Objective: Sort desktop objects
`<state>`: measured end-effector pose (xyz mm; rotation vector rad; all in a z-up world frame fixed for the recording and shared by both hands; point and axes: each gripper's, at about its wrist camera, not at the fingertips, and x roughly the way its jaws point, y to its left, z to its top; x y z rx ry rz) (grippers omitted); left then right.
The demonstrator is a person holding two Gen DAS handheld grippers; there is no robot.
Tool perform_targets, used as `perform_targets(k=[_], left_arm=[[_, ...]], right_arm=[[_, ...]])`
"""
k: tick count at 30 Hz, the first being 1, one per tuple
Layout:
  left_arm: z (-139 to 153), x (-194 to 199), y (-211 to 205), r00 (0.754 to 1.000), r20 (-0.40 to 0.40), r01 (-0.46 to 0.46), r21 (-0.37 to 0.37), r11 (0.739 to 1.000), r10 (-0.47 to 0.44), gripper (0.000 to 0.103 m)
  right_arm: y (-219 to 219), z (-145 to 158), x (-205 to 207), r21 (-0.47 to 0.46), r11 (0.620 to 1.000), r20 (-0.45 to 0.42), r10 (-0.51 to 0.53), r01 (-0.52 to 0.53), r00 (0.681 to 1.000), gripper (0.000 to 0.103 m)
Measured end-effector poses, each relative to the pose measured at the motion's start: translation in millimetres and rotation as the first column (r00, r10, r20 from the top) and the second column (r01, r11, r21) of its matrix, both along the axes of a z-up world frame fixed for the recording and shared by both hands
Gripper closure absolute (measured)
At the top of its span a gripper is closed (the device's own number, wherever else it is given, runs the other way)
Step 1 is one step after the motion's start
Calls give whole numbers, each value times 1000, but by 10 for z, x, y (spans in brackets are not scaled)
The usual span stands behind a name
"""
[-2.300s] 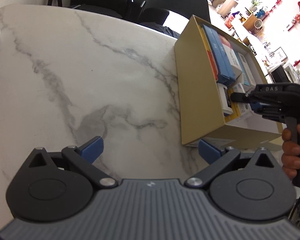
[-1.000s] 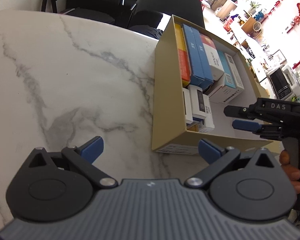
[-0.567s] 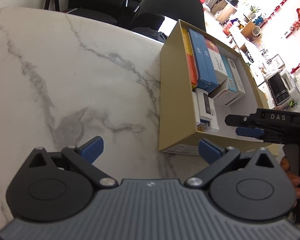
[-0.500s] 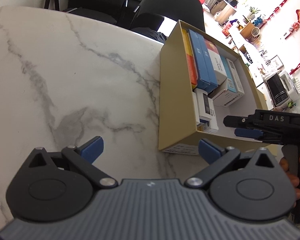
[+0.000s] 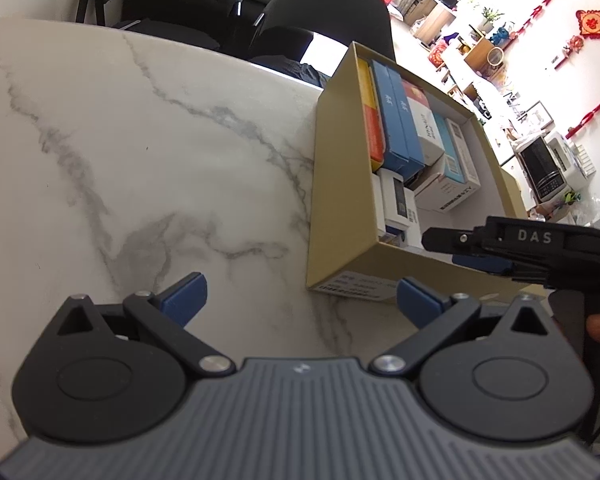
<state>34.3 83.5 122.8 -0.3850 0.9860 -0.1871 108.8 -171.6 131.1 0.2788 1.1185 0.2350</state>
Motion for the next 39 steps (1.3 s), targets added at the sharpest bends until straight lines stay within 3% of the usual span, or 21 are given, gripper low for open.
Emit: perform_targets(k=[9, 20, 26, 31, 39], left_arm=[[32, -29, -21, 999, 4, 38, 0, 999, -38, 0], [297, -134, -429, 996, 58, 62, 31, 998, -64, 0], [368, -226, -1023, 992, 61, 103, 77, 992, -108, 0], [345, -337, -1667, 992, 46, 114, 104, 988, -119, 0], [258, -382, -2620, 993, 36, 105, 97, 990, -109, 0]], right_arm=[[-216, 153, -179, 5, 998, 75, -65, 65, 995, 36], [-779, 440, -136, 78, 987, 147, -151, 140, 978, 29], [-1154, 494, -208, 81, 991, 194, -123, 109, 973, 17], [-1764, 480, -326, 108, 987, 204, -140, 120, 969, 11], [-2694, 359, -414, 107, 985, 170, -153, 136, 974, 9]])
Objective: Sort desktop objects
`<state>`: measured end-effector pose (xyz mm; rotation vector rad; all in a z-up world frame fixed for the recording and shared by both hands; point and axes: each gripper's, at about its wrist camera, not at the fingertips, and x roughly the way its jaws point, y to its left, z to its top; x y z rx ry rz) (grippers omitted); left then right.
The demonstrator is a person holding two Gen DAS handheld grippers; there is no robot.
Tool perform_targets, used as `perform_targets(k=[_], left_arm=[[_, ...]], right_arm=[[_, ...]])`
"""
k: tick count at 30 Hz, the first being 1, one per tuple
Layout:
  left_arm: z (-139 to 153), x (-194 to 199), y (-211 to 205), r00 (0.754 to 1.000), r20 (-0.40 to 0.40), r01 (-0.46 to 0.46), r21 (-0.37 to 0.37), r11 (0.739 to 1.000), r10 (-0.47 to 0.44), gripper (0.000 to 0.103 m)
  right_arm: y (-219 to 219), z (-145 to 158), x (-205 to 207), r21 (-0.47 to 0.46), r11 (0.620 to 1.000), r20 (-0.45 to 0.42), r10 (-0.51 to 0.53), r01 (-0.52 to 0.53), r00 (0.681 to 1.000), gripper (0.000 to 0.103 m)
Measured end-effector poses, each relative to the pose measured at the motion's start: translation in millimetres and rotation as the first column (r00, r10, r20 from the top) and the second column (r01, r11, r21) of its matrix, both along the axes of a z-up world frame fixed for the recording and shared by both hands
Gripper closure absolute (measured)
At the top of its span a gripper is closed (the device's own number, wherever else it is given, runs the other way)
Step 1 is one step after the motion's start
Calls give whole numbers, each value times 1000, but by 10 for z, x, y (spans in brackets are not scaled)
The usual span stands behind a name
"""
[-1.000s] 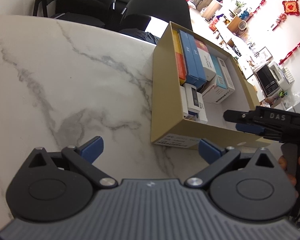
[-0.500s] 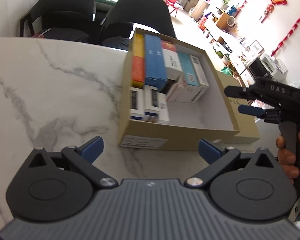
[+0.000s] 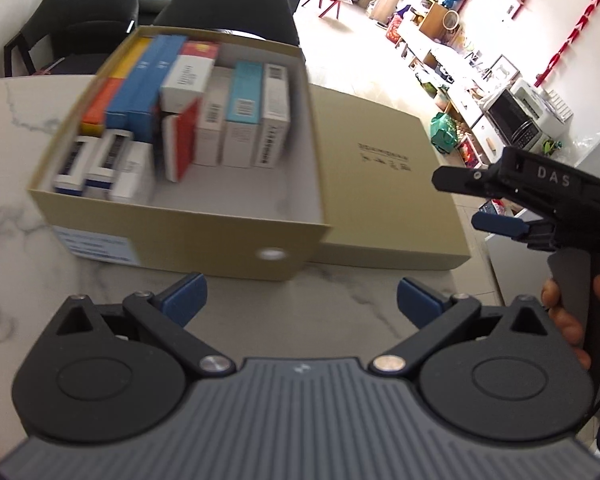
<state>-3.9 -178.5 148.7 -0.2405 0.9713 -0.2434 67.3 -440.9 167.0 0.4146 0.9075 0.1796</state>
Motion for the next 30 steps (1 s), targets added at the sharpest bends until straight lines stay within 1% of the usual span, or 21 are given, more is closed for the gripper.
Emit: perform_targets(k=[4, 7, 10, 12, 14, 17, 19, 20, 22, 23, 25, 26, 27, 30], left_arm=[[-69, -43, -364, 1000, -17, 5, 4, 1000, -5, 0], [-113, -73, -539, 999, -45, -1, 20, 1000, 2, 0], [-145, -57, -643, 998, -65, 0, 29, 1000, 1, 0], [-163, -48, -718, 998, -70, 7, 50, 999, -4, 0], [-186, -45, -818, 997, -73, 12, 68, 998, -7, 0], [-231, -42, -941, 995, -94, 21, 69, 997, -15, 0], [-255, -36, -1000, 994, -107, 39, 63, 997, -32, 0], [-267, -41, -1031, 993, -111, 54, 63, 997, -47, 0], [-321, -37, -1079, 989, -129, 78, 64, 995, -69, 0], [-359, -30, -1097, 987, -143, 87, 62, 994, -77, 0], [-451, -15, -1122, 981, -174, 91, 38, 995, -83, 0], [-505, -4, -1135, 979, -188, 90, 27, 996, -84, 0], [-547, 6, -1150, 977, -198, 88, 21, 996, -83, 0], [-612, 5, -1185, 976, -202, 83, -9, 997, -83, 0]], right_arm=[[-366, -52, -29, -37, 999, -42, -23, 21, 999, 7], [-549, 23, 28, -92, 995, -100, -35, 25, 994, 6], [-587, 288, 179, -181, 983, -159, -9, -20, 987, 2], [-549, 557, 303, -228, 971, -176, 36, -77, 984, 2], [-484, 889, 382, -273, 952, -159, 95, -136, 983, 1], [-344, 1379, 521, -335, 921, -116, 167, -197, 979, 1], [-239, 1669, 648, -357, 901, -121, 217, -247, 969, 1], [-180, 1830, 663, -383, 886, -108, 237, -260, 966, 1], [-72, 2151, 560, -444, 856, -51, 270, -264, 962, 1], [-47, 2270, 499, -448, 851, -32, 292, -275, 956, 1], [-8, 2478, 388, -443, 844, 0, 339, -304, 941, 0], [-1, 2530, 373, -430, 845, 5, 354, -318, 935, 0], [2, 2536, 399, -416, 849, 5, 360, -325, 933, 0], [23, 2467, 605, -380, 873, -2, 329, -305, 944, 0]])
